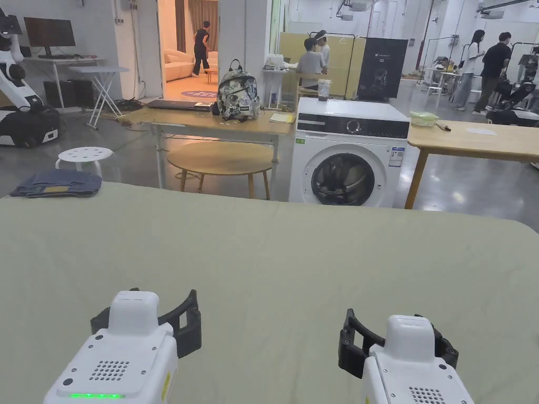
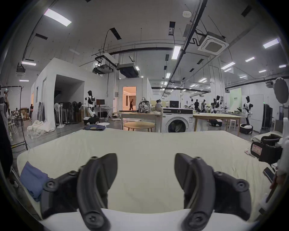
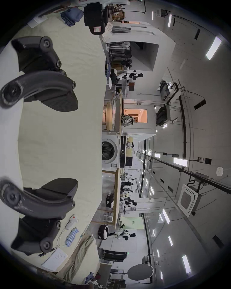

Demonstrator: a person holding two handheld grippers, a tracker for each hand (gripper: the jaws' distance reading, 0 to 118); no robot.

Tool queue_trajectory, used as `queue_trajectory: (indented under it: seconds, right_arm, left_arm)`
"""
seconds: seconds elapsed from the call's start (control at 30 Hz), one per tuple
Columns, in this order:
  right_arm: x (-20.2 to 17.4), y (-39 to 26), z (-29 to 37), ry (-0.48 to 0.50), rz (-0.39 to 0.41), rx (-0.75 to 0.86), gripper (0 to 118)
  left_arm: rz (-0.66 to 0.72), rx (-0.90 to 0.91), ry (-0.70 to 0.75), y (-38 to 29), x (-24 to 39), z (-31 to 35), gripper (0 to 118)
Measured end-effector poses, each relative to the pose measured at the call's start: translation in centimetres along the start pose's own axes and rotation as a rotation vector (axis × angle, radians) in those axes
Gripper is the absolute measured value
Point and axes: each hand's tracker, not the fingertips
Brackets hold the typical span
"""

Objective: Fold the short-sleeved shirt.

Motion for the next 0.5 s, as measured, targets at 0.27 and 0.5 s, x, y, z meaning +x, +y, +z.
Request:
queue_trajectory:
  seconds: [0.27,0.5]
  right_arm:
    - [0.6,0.6,-1.0,0.007,-0.031,-0.004,95]
    - [1.0,1.1,-1.6,-0.019,-0.075,-0.025,95]
  left_arm:
    - [-0.004,-0.018,-0.011,0.2,0.1,-0.4,78]
    - [0.050,-0.035,-0.020,0.2,-0.4,-0.7,78]
